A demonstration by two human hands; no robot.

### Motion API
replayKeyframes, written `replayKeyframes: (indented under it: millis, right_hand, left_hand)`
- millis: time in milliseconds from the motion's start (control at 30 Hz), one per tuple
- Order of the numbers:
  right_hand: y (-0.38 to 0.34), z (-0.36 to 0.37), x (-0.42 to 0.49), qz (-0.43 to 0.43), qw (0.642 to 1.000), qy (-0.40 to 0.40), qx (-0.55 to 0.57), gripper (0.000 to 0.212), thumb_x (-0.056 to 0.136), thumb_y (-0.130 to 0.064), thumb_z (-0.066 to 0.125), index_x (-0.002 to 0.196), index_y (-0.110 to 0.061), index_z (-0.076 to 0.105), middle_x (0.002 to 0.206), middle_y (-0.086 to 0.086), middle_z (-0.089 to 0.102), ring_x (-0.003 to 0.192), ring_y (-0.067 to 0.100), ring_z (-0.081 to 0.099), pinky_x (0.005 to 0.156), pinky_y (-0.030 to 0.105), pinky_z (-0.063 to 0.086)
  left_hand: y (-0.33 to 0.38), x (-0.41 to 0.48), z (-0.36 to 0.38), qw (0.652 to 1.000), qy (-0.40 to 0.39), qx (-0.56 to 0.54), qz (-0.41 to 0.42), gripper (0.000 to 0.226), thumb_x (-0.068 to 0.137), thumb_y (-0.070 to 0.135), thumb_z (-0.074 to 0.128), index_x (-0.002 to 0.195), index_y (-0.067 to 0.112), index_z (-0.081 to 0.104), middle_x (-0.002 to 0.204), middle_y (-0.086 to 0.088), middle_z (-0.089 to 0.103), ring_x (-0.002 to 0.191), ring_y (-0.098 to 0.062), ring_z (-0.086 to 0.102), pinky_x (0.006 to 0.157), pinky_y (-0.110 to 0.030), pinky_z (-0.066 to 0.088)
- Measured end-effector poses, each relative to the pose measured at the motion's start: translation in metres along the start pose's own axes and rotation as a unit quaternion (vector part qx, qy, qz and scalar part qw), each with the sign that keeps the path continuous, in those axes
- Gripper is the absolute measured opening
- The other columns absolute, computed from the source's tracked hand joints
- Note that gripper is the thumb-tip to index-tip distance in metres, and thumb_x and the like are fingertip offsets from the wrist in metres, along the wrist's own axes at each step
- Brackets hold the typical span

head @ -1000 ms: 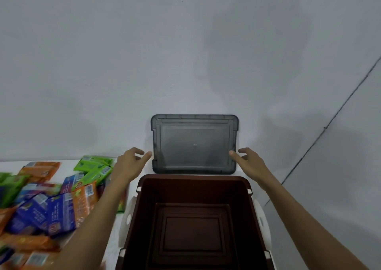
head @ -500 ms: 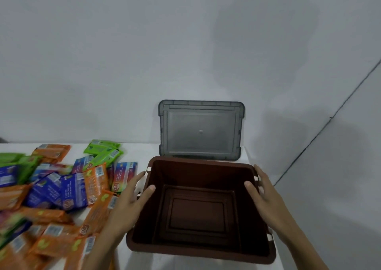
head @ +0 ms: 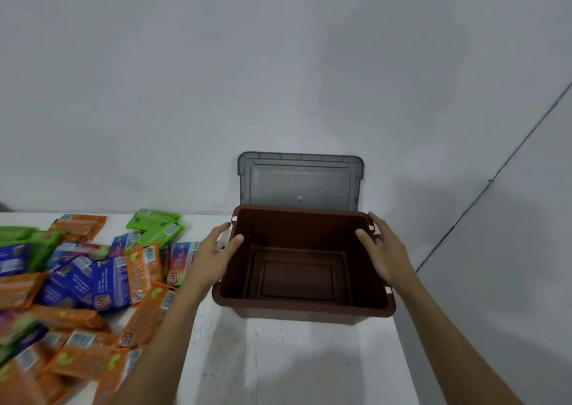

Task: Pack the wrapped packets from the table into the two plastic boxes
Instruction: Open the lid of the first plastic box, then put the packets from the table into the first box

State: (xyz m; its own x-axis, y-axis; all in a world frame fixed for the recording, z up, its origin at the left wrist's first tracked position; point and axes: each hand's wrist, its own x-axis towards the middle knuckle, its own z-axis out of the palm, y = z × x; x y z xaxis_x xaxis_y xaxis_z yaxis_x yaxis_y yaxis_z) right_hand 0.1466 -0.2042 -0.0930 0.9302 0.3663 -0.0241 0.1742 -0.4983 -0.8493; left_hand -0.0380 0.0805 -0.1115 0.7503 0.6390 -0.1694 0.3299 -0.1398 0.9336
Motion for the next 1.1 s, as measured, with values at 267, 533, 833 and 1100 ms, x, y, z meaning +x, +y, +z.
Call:
replayKeyframes:
  millis: [267,533,833,1100]
  right_hand:
    - [0.006,0.003,0.005,0.000,0.997,0.034,-0.070,0.060,0.091,-0.053,0.059,0.143,-0.029,0.044,0.115,0.007,0.067,0.110,0.027,0.060,0.091,0.037,0.047]
    - [-0.006,0.003,-0.001,-0.089,0.929,0.103,-0.344,0.059,0.089,-0.058,0.054,0.132,-0.017,0.055,0.112,0.014,0.067,0.105,0.040,0.058,0.086,0.047,0.048]
    - [-0.080,0.051,-0.024,-0.188,0.929,0.080,-0.308,0.054,0.094,-0.048,0.054,0.131,-0.009,0.057,0.125,0.019,0.058,0.120,0.039,0.045,0.098,0.047,0.041]
    - [-0.146,0.155,-0.065,-0.273,0.938,-0.026,-0.213,0.046,0.093,-0.048,0.055,0.125,-0.016,0.062,0.120,0.002,0.059,0.113,0.022,0.049,0.094,0.036,0.044]
  left_hand:
    - [0.002,0.000,0.008,1.000,0.029,-0.008,0.004,0.053,0.089,0.047,0.061,0.138,0.032,0.047,0.141,-0.001,0.048,0.126,-0.024,0.048,0.102,-0.047,0.046]
    - [0.004,-0.005,0.008,0.999,0.034,0.040,0.012,0.059,0.092,0.052,0.052,0.144,0.028,0.038,0.150,-0.004,0.040,0.135,-0.028,0.040,0.105,-0.041,0.038]
    - [-0.017,-0.011,-0.078,0.973,0.052,0.211,0.077,0.043,0.095,0.048,0.049,0.129,0.023,0.055,0.115,-0.002,0.066,0.102,-0.017,0.062,0.088,-0.036,0.051]
    - [-0.088,-0.013,-0.172,0.904,0.079,0.410,0.089,0.048,0.094,0.045,0.051,0.136,0.021,0.050,0.139,-0.007,0.049,0.127,-0.028,0.046,0.100,-0.045,0.044]
